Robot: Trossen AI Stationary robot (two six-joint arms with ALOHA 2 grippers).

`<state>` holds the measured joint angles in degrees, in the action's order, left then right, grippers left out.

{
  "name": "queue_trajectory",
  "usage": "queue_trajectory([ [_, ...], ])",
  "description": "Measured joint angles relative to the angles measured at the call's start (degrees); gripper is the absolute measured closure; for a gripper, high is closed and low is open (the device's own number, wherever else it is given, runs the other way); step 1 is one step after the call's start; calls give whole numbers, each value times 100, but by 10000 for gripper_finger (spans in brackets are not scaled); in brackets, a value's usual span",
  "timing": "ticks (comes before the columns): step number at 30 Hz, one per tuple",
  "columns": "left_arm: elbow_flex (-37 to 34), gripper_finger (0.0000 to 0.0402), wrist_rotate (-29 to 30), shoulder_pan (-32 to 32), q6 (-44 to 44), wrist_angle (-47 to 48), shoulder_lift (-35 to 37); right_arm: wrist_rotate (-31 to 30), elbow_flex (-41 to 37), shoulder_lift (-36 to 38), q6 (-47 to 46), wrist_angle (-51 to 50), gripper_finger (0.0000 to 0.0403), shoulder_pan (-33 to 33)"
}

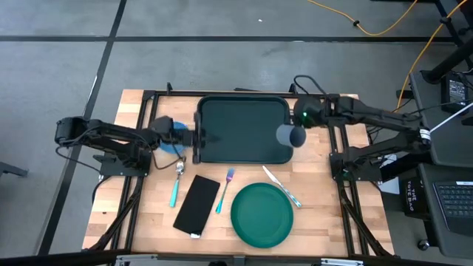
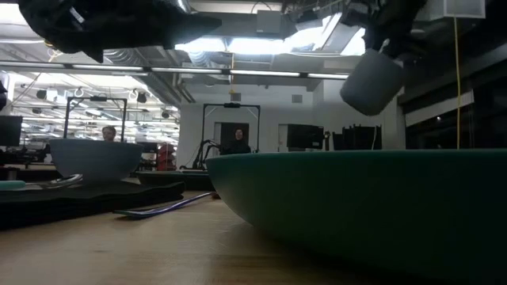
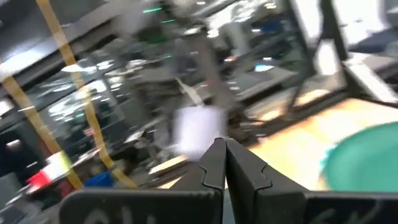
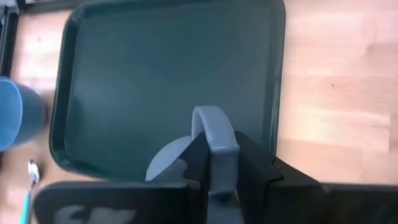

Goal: Set up tray
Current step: Put the gray cup on the top left of the black serving tray

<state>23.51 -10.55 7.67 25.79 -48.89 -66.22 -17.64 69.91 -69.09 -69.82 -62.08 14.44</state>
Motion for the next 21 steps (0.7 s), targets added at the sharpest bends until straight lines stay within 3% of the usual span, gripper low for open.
queue_trajectory([
  [4, 374, 397, 1250, -805, 310, 494, -194, 273, 0, -113, 301, 227, 349, 434],
  [8, 1336, 397, 2435, -1297, 537, 2332, -604, 575, 0, -338, 561, 413, 349, 717],
  [12, 2284, 397, 3112, -1516, 790, 3419, -1245, 777, 0, -625, 688, 632, 349, 895],
  [21, 3323, 397, 4823, -1799, 1947, 3617, -2582, 1392, 0, -1202, 960, 1494, 349, 1214],
])
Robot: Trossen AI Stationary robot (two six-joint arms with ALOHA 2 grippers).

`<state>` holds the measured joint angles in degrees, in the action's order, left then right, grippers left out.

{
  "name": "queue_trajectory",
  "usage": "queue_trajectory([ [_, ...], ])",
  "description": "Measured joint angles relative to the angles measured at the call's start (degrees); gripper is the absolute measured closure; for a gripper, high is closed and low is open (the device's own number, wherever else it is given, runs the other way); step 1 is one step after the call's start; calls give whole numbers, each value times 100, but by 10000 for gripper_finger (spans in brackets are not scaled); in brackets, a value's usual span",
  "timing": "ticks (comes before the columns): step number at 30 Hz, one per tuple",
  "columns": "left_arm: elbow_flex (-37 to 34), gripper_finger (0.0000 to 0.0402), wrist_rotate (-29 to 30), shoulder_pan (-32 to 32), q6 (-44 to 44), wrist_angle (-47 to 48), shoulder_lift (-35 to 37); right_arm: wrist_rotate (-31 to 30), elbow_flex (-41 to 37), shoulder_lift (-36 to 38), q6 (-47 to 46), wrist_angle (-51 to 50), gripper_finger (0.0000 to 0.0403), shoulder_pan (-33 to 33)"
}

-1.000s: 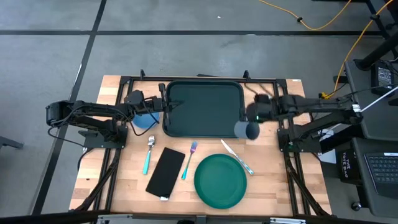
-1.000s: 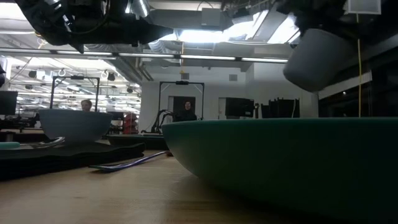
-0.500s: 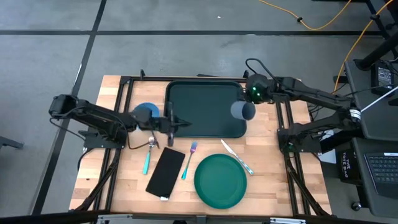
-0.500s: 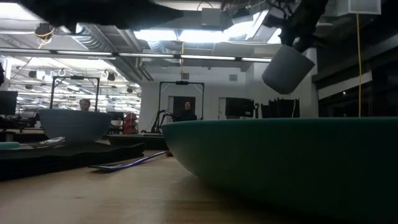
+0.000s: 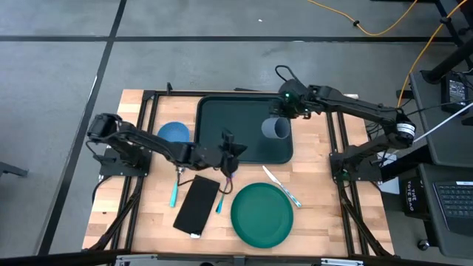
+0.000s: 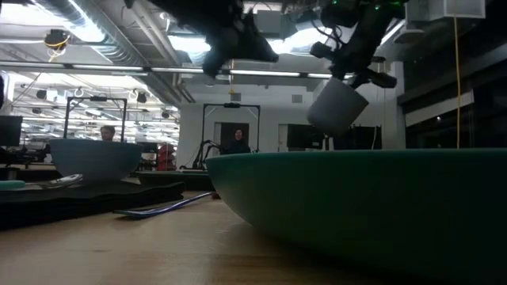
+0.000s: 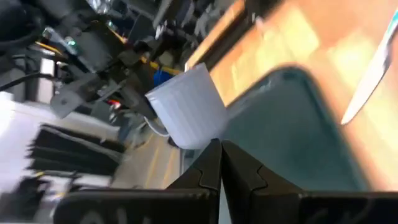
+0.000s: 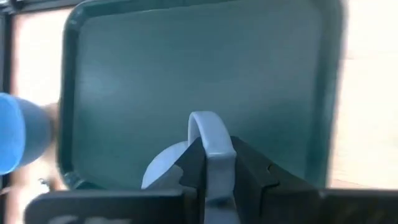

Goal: Set up tray
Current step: Put the gray cup on the top left of the black serving tray

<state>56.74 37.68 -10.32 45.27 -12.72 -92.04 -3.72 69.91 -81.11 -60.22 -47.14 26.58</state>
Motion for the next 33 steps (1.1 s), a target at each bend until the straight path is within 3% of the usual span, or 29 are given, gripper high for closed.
queue_trajectory([
  [9, 412, 397, 117, -26, 607, 92, -589, 42, 255, -273, 460, 320, 349, 43],
  [17, 1745, 397, -636, 92, 120, 2071, -678, 39, 1619, -1046, 1083, -393, 349, 42],
  [23, 2551, 397, -647, 119, 33, 3014, -674, 37, 2657, -1855, 1408, -1451, 349, 9],
  [33, 2619, 397, -499, 166, -185, 3114, -672, 140, 3272, -2347, 1742, -1626, 349, -172],
])
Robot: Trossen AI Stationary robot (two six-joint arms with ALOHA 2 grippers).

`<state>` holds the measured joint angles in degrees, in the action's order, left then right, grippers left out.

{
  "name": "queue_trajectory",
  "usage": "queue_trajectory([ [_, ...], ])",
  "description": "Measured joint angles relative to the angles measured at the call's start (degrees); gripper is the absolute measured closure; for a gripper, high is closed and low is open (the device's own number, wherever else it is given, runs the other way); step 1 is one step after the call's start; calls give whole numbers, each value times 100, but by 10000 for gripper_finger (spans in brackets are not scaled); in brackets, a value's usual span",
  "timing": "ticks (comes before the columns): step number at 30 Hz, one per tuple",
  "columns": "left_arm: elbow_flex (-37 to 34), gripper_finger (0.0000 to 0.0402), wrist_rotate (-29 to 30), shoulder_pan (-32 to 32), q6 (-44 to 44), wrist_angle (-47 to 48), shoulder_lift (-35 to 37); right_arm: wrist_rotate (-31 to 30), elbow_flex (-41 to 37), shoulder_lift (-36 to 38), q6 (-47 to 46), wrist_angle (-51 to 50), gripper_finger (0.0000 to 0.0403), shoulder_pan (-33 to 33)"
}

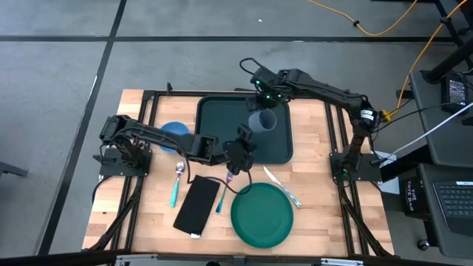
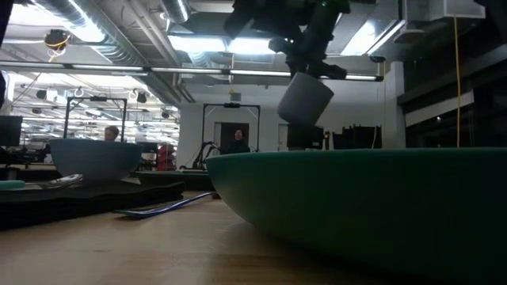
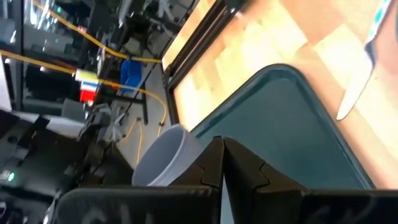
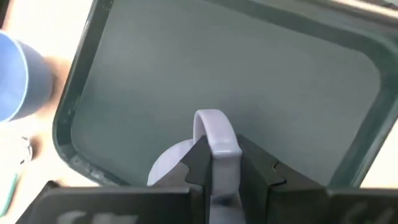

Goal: Set up tray
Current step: Put the gray cup on the top left of the black serving tray

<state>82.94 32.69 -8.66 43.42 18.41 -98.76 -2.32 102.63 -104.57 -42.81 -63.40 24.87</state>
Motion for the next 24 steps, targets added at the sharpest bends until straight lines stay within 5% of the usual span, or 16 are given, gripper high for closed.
queue_trajectory([
  [8, -2, 387, -82, 108, -559, 155, 0, 240, 9, 0, 90, -93, 349, 4],
  [24, -7, 266, -55, 159, -758, 899, 323, 344, 9, 0, 639, -189, 348, -76],
])
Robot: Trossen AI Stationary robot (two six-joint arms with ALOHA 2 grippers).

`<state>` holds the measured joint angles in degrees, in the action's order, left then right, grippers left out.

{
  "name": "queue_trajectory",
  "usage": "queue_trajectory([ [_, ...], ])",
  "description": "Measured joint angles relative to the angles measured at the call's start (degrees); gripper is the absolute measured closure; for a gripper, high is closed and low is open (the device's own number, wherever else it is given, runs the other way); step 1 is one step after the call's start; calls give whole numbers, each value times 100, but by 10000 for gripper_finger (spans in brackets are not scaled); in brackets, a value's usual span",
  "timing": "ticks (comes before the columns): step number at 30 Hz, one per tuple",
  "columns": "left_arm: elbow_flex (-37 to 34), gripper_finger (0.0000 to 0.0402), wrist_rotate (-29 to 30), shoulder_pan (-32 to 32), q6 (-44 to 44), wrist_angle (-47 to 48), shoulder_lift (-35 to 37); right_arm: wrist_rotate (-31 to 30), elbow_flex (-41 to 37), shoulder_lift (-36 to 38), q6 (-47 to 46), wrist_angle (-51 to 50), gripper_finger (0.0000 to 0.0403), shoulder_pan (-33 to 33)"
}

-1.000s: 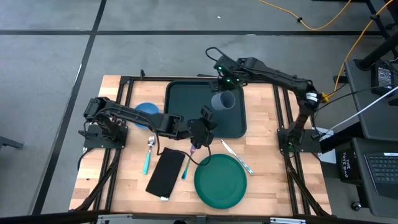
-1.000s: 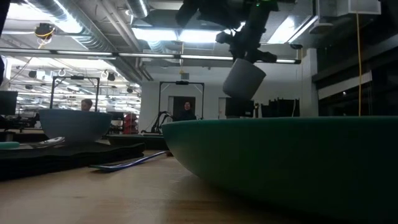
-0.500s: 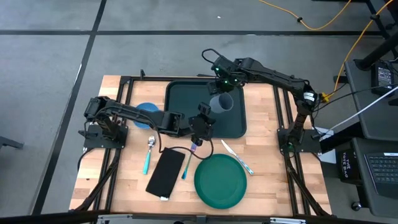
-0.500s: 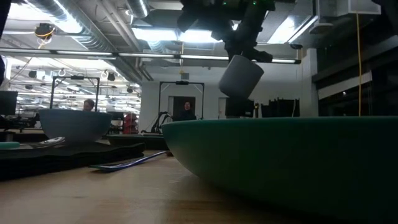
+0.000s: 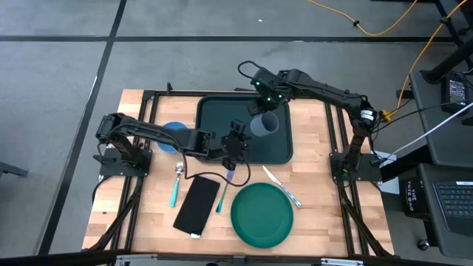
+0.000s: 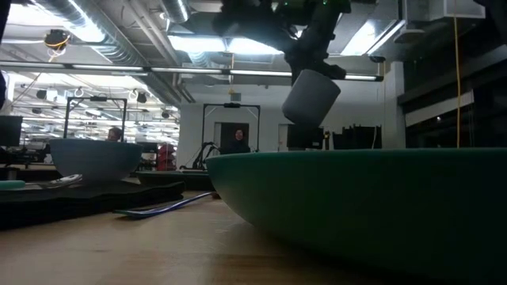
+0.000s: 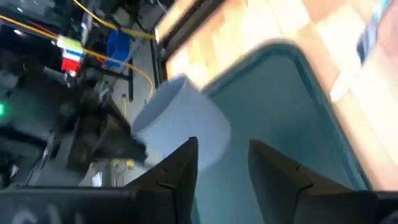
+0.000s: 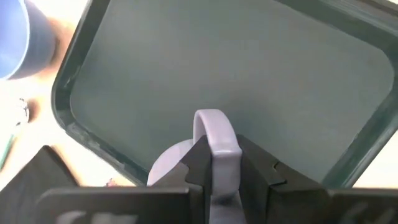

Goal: Set up tray
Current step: Put the gray cup on the top left of the black serving tray

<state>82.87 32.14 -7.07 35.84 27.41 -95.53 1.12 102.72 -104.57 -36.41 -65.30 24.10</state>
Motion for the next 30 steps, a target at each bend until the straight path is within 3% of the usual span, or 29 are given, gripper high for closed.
queue_trajectory([
  [8, 0, 265, -687, -26, -444, 111, 499, -212, 0, 2, 115, -57, 348, -172],
  [20, 0, 283, -630, 157, -555, 353, 661, -326, -2, 4, 242, 128, 348, -253],
  [27, 0, 301, -656, -178, -989, 986, 912, -343, -2, -240, 385, 254, 348, -261],
  [30, -15, 317, -939, -222, -1308, 1000, 1110, -365, -4, -395, 405, 394, 348, -258],
])
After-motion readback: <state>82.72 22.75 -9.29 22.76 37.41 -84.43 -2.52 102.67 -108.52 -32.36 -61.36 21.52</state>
